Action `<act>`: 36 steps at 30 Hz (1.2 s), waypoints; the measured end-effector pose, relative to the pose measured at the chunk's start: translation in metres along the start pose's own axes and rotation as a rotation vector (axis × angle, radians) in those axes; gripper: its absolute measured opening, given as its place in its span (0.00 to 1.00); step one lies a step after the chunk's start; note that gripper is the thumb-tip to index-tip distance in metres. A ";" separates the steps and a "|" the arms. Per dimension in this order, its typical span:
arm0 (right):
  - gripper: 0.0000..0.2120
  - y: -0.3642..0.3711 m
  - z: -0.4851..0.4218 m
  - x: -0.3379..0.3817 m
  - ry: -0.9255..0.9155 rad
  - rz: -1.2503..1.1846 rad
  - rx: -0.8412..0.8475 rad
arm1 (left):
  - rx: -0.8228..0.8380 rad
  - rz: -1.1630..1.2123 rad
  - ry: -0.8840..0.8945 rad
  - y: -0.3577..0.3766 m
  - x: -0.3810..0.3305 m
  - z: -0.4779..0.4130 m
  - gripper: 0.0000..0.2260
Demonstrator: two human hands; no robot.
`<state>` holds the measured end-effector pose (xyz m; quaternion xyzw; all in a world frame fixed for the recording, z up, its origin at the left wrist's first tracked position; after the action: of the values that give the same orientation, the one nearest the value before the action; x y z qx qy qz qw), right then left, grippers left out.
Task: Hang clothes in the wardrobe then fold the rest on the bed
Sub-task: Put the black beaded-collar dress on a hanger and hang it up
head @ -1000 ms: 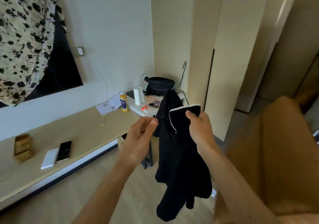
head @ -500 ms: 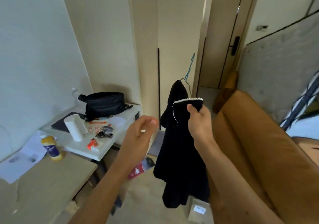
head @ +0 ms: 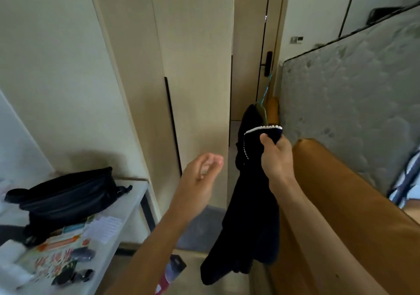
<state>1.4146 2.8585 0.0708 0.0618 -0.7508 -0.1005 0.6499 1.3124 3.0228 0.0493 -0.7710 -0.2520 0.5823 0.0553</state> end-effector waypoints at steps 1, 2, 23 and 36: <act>0.10 0.007 -0.022 -0.005 -0.004 0.005 -0.002 | -0.008 -0.001 0.004 0.001 0.005 -0.023 0.17; 0.10 0.014 -0.044 -0.010 -0.010 0.017 -0.002 | -0.020 -0.009 0.009 0.002 0.011 -0.046 0.17; 0.09 0.097 -0.515 -0.113 -0.089 0.203 -0.176 | 0.215 0.162 0.087 0.098 0.156 -0.530 0.12; 0.10 0.116 -0.757 -0.134 -0.082 0.241 0.020 | 0.162 0.236 0.033 0.202 0.183 -0.721 0.09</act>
<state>2.1869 2.9482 0.0708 -0.0263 -0.7797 -0.0166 0.6253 2.0810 3.0808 0.0416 -0.7976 -0.1107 0.5906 0.0527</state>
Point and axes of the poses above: each hand's wrist, its own z-axis away from the middle knuckle, its own y-axis out of the palm, x = y × z, the point moved 5 cm from there along -z, towards the middle knuckle, and after that the axes turned 11 degrees about -z, right-handed, at the moved point
